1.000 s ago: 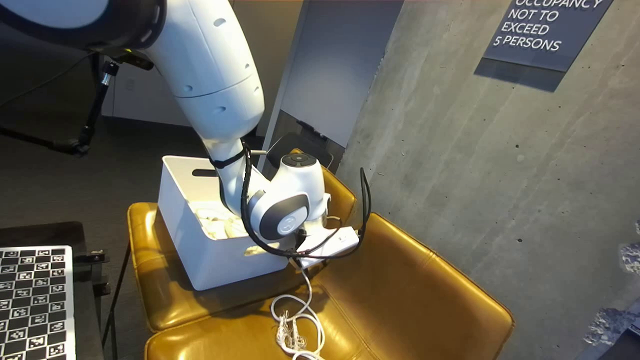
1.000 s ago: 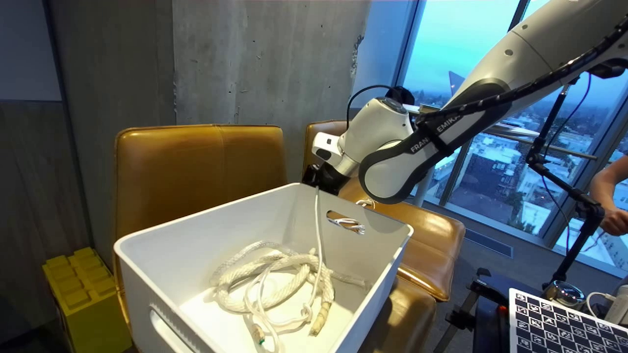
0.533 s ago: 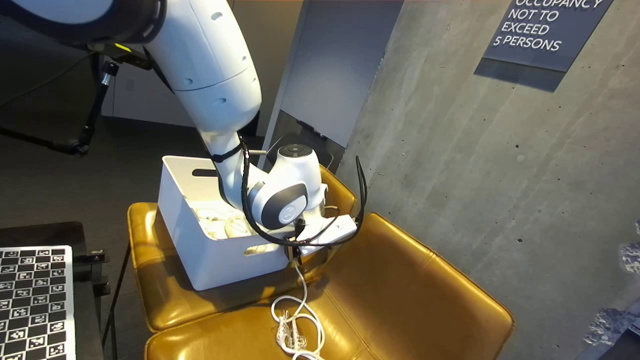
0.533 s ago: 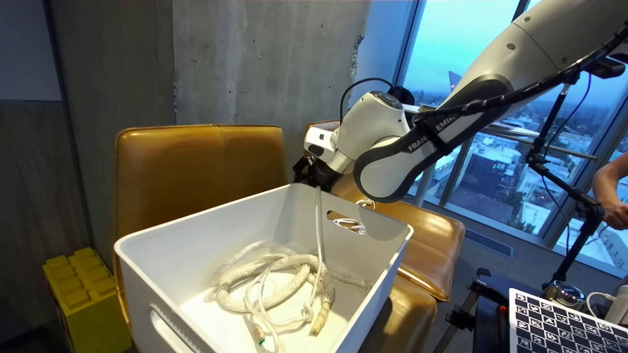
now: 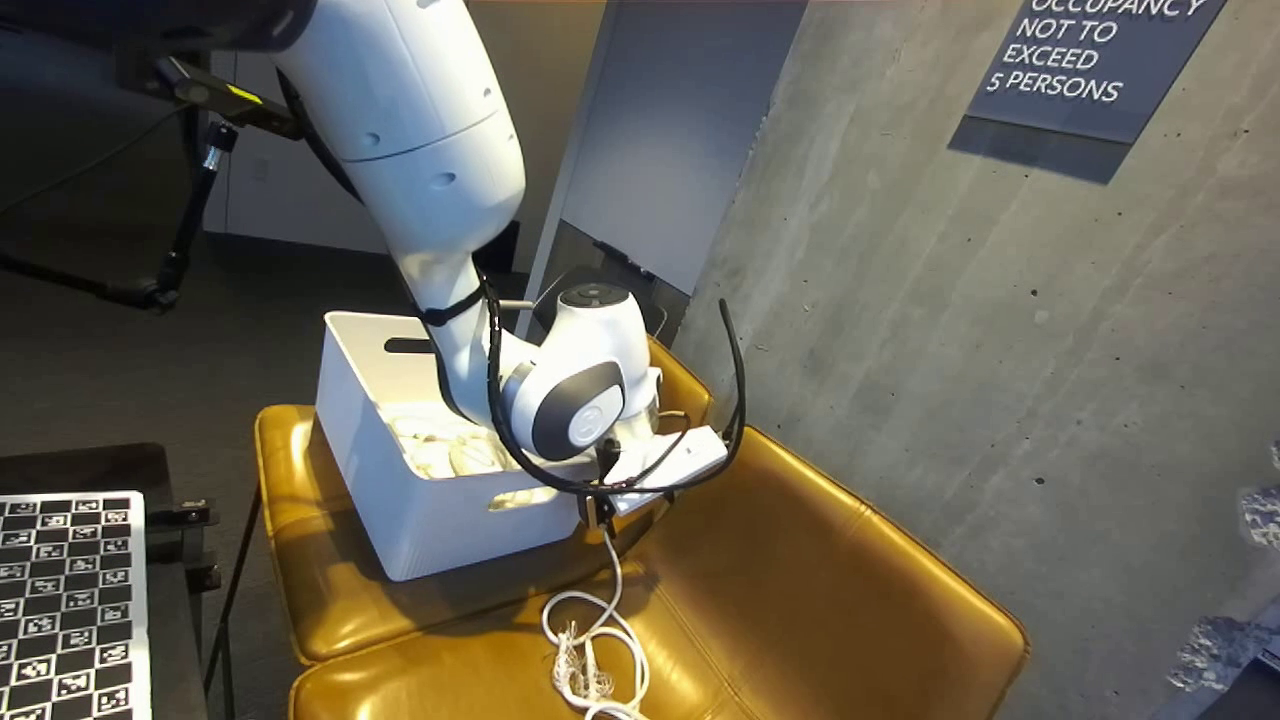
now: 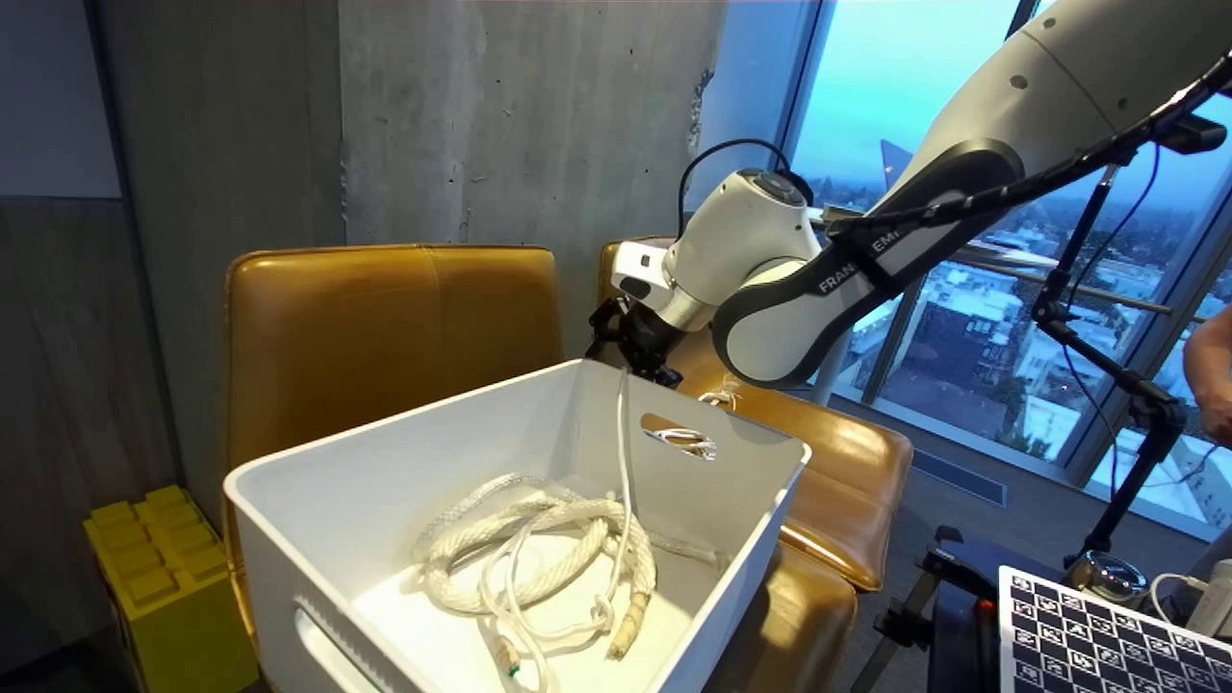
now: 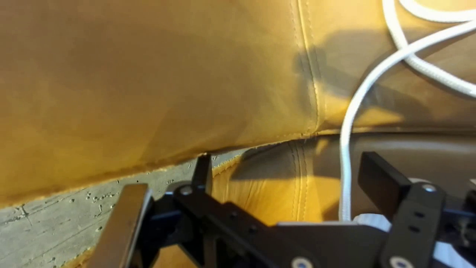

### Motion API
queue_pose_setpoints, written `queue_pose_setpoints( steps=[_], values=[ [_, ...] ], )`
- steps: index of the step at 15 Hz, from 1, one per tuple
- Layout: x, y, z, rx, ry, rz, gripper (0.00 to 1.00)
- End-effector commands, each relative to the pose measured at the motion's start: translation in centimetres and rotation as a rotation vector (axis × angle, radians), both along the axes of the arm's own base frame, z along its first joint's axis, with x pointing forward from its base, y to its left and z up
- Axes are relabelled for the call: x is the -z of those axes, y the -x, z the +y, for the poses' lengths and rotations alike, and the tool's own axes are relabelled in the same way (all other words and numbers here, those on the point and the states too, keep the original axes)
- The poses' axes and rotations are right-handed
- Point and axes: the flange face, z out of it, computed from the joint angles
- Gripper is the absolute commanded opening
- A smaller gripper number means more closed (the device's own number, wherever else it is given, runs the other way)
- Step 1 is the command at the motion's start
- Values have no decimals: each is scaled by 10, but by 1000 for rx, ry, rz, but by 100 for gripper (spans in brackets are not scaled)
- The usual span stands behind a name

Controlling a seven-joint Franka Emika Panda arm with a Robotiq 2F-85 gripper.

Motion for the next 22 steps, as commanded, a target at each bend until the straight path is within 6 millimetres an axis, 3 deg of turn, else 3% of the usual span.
queue_pose_setpoints(
  steps=[1,9,12,14,17,22],
  values=[
    [-11,20,-2,6,14,0,100],
    [-1,27,42,-30,-6,26,100],
    [8,25,48,-40,-1,29,100],
    [12,27,47,-41,1,34,72],
    [10,28,45,-36,0,36,49],
    [-10,27,37,-12,-6,25,12]
  ],
)
